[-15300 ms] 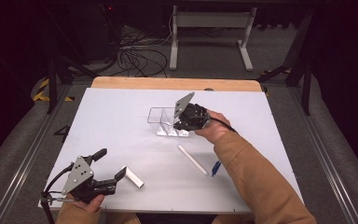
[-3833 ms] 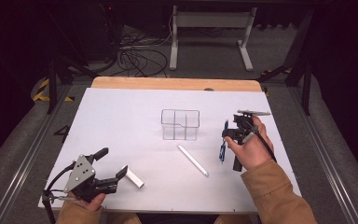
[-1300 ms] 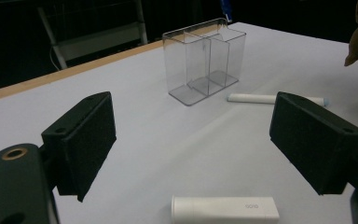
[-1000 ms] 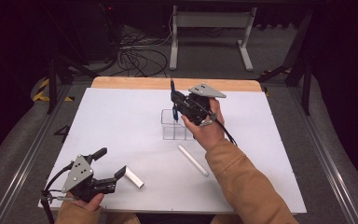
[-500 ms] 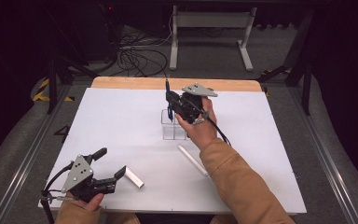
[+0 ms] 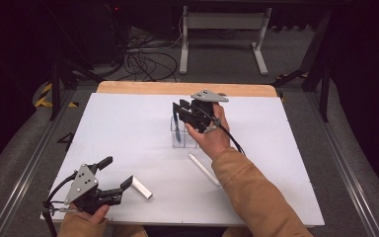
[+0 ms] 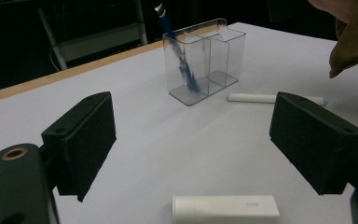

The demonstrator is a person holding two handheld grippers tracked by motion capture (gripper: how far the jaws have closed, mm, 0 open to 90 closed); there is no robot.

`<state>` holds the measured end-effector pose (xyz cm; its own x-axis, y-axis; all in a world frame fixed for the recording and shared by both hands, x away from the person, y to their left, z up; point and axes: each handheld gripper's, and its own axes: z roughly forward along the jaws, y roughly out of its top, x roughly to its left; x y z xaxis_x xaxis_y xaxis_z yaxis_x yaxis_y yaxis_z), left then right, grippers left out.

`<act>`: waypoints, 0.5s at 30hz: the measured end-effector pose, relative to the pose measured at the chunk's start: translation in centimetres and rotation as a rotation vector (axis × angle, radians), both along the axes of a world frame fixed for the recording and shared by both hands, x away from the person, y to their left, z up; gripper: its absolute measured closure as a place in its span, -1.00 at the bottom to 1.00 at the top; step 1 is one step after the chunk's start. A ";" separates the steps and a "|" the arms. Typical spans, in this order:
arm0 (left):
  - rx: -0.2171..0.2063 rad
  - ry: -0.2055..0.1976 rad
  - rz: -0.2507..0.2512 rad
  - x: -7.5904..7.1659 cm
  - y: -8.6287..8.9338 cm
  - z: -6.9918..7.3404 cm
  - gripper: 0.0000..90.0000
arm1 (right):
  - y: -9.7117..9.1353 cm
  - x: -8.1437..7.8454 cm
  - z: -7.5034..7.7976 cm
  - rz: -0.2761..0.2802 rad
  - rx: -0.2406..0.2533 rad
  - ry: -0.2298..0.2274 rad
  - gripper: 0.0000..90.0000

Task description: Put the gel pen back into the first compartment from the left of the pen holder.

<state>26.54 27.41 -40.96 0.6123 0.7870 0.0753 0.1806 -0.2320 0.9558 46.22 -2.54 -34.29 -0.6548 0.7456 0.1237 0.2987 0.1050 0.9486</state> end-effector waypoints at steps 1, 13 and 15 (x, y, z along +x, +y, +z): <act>0.001 0.000 0.001 0.0 0.0 0.0 -0.66 | -0.2 0.0 0.1 0.006 -0.013 -0.014 0.31; 0.002 -0.001 0.004 -0.1 -0.1 0.0 -0.66 | -1.6 -1.7 1.5 0.040 -0.033 -0.047 0.10; 0.000 -0.003 0.005 -0.1 -0.1 0.0 -0.66 | -1.8 -1.9 1.7 0.044 -0.031 -0.047 0.09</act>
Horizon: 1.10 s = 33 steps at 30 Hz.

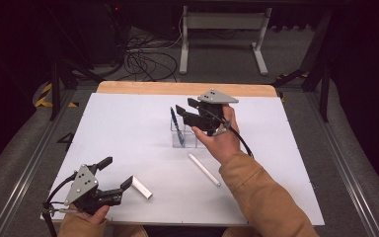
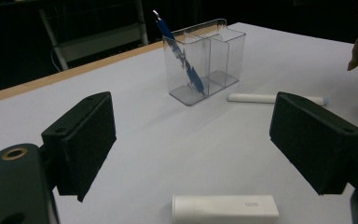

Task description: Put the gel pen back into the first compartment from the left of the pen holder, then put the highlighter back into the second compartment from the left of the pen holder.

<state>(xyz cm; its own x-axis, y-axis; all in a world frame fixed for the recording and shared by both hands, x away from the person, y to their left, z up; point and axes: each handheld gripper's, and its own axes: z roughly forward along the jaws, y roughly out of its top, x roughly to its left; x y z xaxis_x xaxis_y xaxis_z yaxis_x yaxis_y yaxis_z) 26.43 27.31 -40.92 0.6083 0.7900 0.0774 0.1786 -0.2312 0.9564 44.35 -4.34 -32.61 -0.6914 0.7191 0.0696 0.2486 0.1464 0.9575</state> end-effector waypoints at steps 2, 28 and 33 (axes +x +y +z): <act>0.000 0.000 0.000 0.0 0.0 0.0 -0.66 | -0.1 -0.2 0.1 0.003 0.001 0.001 0.08; -0.002 0.006 0.000 0.1 0.0 0.0 -0.66 | -2.8 -2.4 0.3 0.059 -0.054 0.148 0.05; 0.001 0.004 -0.002 0.1 -0.1 0.0 -0.66 | -3.1 -2.7 0.1 0.070 -0.117 0.257 0.06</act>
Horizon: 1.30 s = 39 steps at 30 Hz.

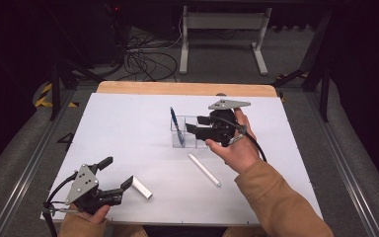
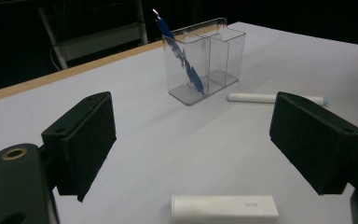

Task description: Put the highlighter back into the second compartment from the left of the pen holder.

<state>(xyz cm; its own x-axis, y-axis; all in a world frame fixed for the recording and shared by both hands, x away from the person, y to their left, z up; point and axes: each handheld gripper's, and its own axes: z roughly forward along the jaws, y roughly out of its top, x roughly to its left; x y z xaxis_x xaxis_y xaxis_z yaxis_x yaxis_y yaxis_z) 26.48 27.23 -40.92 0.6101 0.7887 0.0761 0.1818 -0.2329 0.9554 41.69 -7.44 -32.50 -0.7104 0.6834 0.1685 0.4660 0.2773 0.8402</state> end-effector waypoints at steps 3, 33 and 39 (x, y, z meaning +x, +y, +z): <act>-0.001 0.000 0.002 0.0 0.0 0.0 -0.66 | -0.1 0.0 -0.4 0.003 -0.044 0.033 0.07; 0.001 0.000 0.002 0.0 0.0 0.0 -0.66 | 0.6 0.4 -4.8 0.050 -0.370 0.303 0.13; 0.001 0.001 0.001 0.0 -0.1 0.0 -0.66 | 0.9 0.7 -5.6 0.069 -0.425 0.342 0.13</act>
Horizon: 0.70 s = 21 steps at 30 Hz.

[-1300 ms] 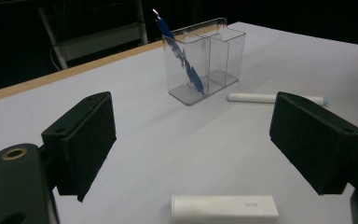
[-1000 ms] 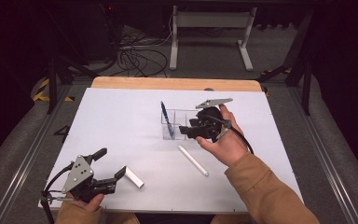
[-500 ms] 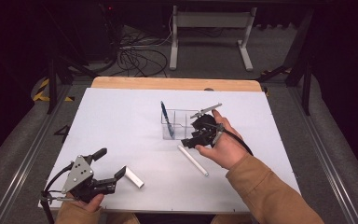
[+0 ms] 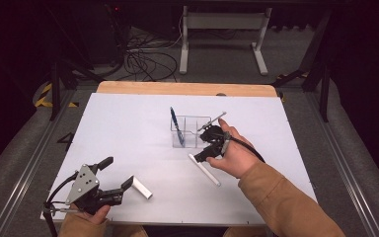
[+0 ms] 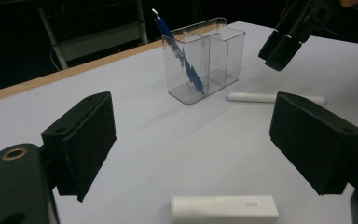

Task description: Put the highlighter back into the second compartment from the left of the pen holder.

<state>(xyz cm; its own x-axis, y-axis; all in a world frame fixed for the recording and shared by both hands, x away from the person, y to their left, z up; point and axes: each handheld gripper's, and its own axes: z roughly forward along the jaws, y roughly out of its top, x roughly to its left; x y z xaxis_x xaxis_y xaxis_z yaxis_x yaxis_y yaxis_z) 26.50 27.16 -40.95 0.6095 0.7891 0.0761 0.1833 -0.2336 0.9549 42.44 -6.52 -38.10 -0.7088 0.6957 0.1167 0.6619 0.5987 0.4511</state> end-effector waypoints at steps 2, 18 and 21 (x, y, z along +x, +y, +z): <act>0.000 0.001 0.000 0.0 0.0 0.0 -0.66 | 0.1 0.2 -0.3 0.008 -0.019 0.011 0.15; -0.004 0.007 -0.003 0.1 0.0 -0.1 -0.66 | 1.0 1.6 -2.4 0.016 -0.133 0.106 0.33; -0.002 0.006 -0.004 0.1 0.0 -0.1 -0.66 | 1.3 1.8 -2.7 0.008 -0.150 0.116 0.37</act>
